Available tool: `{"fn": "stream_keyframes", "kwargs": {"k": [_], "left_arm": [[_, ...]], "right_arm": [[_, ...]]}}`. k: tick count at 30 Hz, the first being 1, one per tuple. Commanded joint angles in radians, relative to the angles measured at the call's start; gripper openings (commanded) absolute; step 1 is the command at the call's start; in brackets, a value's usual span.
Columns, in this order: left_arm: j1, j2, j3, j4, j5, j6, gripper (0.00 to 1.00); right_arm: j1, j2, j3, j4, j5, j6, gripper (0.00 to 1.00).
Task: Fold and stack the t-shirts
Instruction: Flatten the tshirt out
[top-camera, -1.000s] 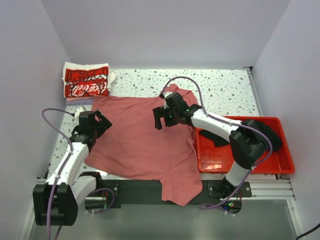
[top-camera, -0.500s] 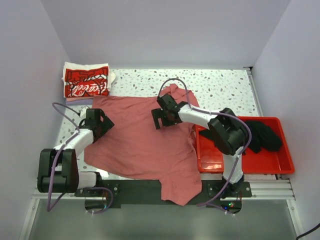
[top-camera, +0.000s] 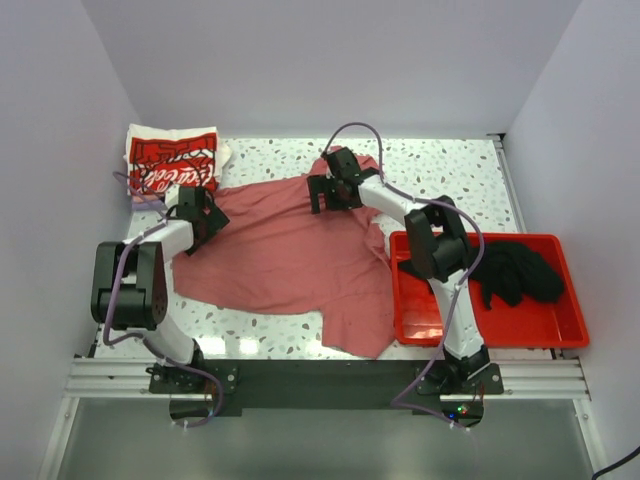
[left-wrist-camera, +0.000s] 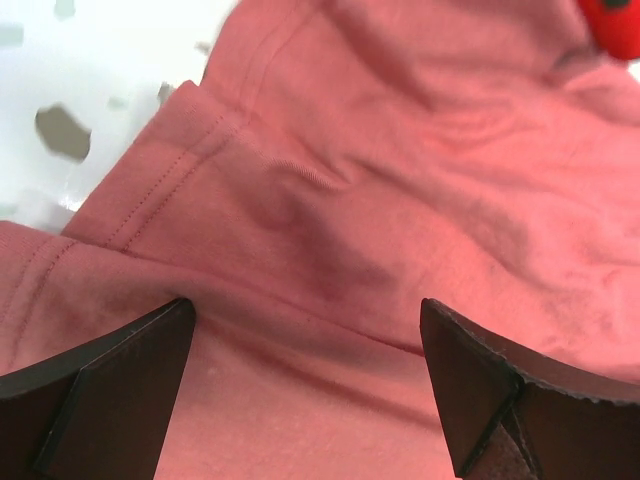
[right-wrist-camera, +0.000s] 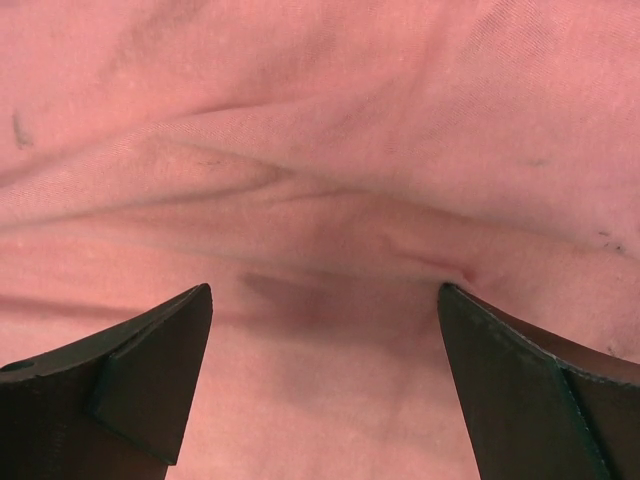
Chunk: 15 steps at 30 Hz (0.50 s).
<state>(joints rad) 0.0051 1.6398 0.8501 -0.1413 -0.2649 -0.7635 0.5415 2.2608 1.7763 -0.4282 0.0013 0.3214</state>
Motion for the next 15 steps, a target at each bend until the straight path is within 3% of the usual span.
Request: {"fn": "stream_keyframes", "kwargs": {"k": [1, 9, 15], "left_arm": [[0.025, 0.067, 0.061, 0.000, -0.008, 0.020, 1.00], [0.027, 0.052, 0.103, -0.029, 0.064, 0.035, 1.00], [0.029, -0.274, -0.015, -0.184, -0.077, -0.086, 1.00]], "right_arm": [[-0.008, 0.075, 0.081, -0.044, -0.029, -0.054, 0.99], [-0.014, -0.004, 0.079, -0.038, -0.043, -0.065, 0.99], [-0.012, -0.230, -0.105, 0.044, -0.089, -0.088, 0.99]]}}
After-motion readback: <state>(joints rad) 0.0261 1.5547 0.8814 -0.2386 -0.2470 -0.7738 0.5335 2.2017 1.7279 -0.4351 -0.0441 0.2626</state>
